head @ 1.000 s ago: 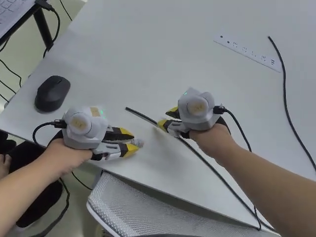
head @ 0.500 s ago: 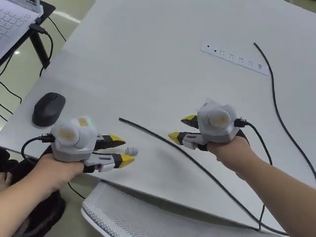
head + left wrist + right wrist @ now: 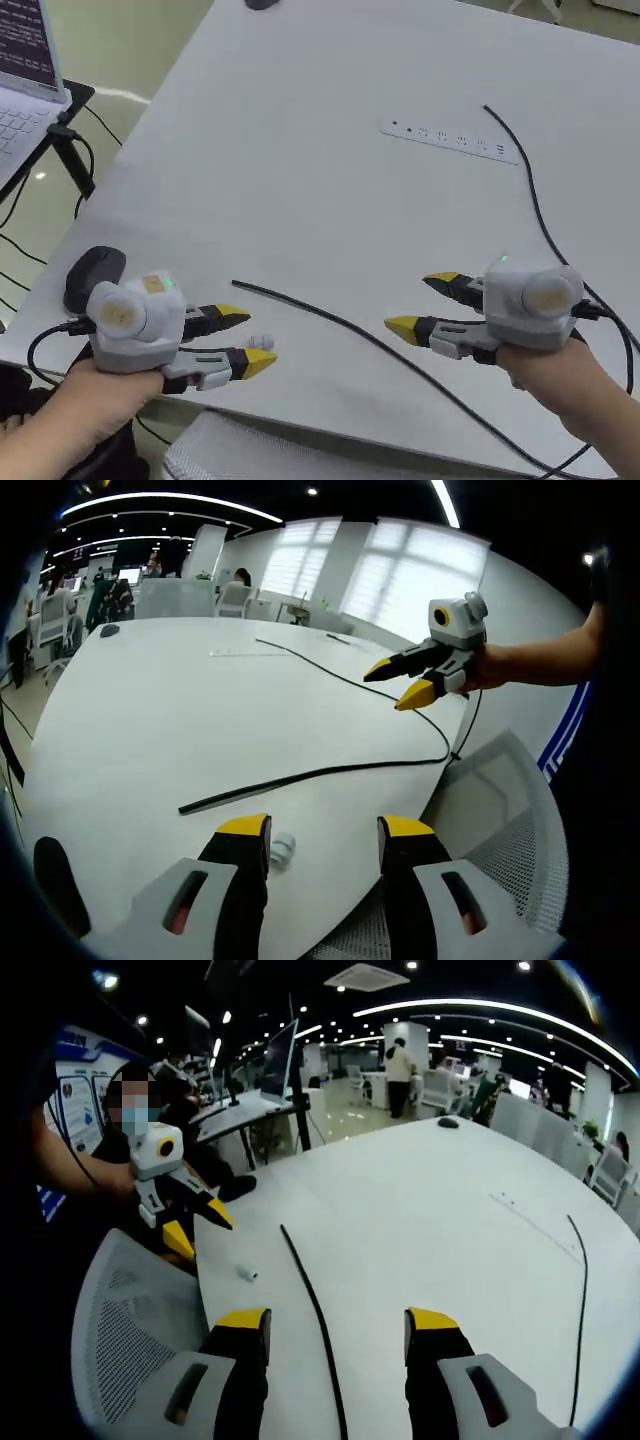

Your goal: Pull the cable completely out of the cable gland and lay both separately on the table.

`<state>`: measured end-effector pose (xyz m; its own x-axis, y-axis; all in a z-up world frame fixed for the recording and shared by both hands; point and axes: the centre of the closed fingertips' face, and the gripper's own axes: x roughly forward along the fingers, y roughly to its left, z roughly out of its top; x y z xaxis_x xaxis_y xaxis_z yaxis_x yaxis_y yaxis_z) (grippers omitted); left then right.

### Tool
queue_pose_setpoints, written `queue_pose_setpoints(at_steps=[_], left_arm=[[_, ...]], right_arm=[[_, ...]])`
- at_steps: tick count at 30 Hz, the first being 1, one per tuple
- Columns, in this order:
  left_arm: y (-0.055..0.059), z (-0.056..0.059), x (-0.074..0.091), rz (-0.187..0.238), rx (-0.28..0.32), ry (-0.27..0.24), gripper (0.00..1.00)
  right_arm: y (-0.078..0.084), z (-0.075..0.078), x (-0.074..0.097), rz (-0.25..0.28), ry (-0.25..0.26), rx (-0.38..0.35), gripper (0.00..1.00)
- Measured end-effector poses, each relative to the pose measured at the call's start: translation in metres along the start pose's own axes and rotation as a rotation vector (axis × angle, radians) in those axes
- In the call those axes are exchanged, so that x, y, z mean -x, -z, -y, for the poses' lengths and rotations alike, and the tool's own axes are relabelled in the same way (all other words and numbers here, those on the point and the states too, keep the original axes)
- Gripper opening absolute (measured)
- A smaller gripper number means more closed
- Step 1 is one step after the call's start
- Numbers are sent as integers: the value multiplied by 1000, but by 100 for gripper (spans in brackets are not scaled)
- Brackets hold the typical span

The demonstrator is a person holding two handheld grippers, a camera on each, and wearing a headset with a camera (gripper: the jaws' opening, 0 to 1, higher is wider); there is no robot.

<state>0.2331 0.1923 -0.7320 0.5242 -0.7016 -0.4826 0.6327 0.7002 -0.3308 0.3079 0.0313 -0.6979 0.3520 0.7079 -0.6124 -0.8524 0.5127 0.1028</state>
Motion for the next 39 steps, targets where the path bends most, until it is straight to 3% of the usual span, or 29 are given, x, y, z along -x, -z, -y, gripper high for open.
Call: queue_pose_setpoints(at_steps=[4, 8, 19, 25, 30, 33, 35, 38, 39], left_arm=[[-10, 13, 4, 8, 4, 5, 45], [-18, 20, 8, 28, 20, 3, 52], [-38, 41, 19, 57, -9, -34, 62], [-45, 50, 17, 42, -68, -57, 68], [-38, 48, 11, 18, -63, -89, 82], [-34, 48, 10, -2, -79, -109, 84], [-32, 47, 10, -13, -71, -113, 85], [-28, 44, 10, -8, -5, -122, 90], [-26, 43, 10, -16, -3, -126, 92]], right_arm=[[-3, 0, 31, 68, 12, -95, 55], [-3, -4, 53, 106, 13, -96, 59], [30, 6, 102, 164, 82, -151, 65], [50, 0, 113, 168, 95, -125, 74], [68, -7, 114, 158, 77, -139, 81], [74, -10, 114, 152, 56, -151, 87], [77, -12, 114, 135, 45, -143, 93], [89, -13, 111, 79, 19, -186, 99], [85, -11, 111, 96, 22, -175, 99]])
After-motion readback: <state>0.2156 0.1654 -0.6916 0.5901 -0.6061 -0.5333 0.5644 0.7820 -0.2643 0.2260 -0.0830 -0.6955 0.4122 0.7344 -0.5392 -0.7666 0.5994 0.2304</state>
